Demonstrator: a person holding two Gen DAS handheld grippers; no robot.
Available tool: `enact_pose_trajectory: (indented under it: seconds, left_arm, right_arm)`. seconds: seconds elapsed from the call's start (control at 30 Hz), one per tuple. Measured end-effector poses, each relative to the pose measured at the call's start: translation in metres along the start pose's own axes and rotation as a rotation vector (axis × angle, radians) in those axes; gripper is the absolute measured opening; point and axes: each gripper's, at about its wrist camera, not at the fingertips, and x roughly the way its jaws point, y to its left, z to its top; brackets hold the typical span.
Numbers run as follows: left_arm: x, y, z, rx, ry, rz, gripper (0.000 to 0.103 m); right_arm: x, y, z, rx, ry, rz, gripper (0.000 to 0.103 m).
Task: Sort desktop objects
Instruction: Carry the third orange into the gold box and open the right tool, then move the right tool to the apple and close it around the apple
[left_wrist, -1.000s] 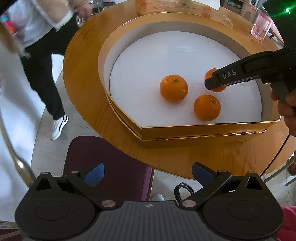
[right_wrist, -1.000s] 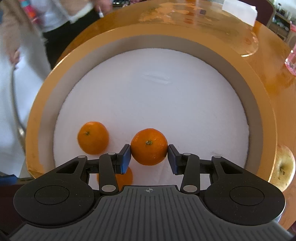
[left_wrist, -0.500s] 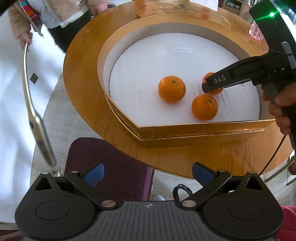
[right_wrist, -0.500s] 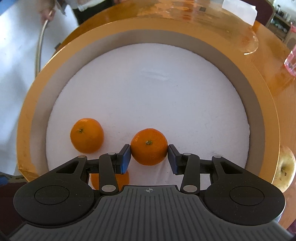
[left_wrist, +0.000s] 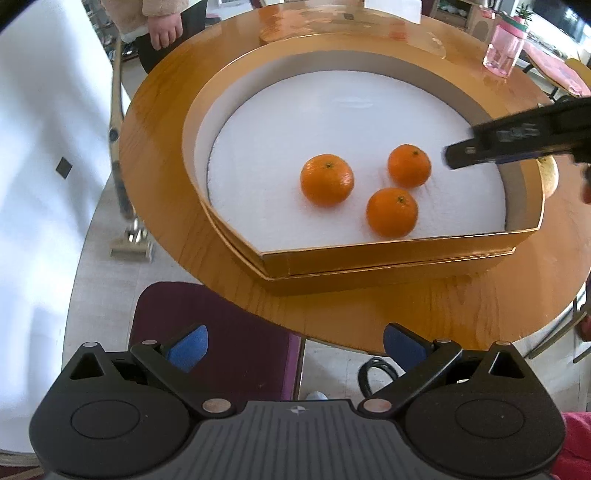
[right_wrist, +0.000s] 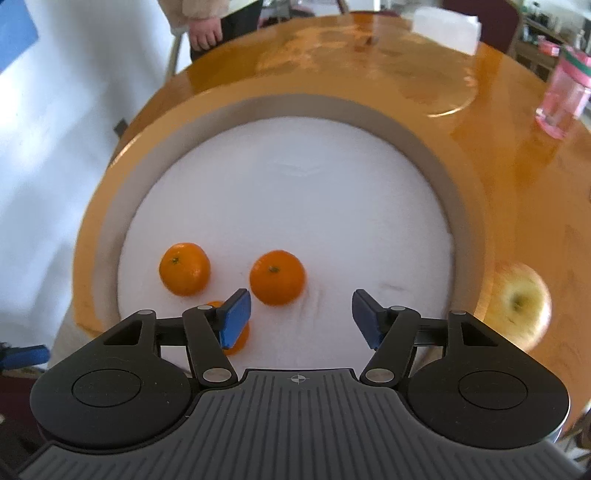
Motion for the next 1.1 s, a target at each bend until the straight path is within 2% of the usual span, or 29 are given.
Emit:
enact_pose_trajectory:
  seconds: [0.13, 0.27, 0.37, 0.57, 0.7, 0.87, 1.1]
  left_arm:
    - [-0.002, -0.006, 0.003, 0.035, -0.017, -0.020, 0.101]
    - [-0.007, -0.015, 0.010, 0.084, -0.051, -0.058, 0.101]
    - [-0.011, -0.022, 0.017, 0.128, -0.081, -0.095, 0.101]
    - [-0.012, -0.041, 0.028, 0.225, -0.092, -0.150, 0.101]
    - [-0.007, -0.053, 0.030, 0.269, -0.076, -0.171, 0.101]
    - [-0.003, -0.064, 0.033, 0.279, -0.063, -0.165, 0.101]
    - [-0.002, -0.073, 0.046, 0.177, -0.066, -0.098, 0.101]
  right_arm:
    - [-0.036, -0.019, -0.021, 0.066, -0.043, -0.020, 0.070]
    - [-0.065, -0.042, -0.052, 0.171, -0.080, -0.081, 0.072]
    - [-0.079, -0.061, -0.077, 0.282, -0.091, -0.124, 0.072]
    - [-0.090, -0.075, -0.109, 0.409, -0.100, -0.175, 0.072]
    - [-0.091, -0.075, -0.119, 0.427, -0.119, -0.199, 0.079]
    - [-0.088, -0.081, -0.123, 0.414, -0.103, -0.211, 0.079]
    - [-0.072, -0.109, -0.111, 0.350, -0.074, -0.181, 0.082]
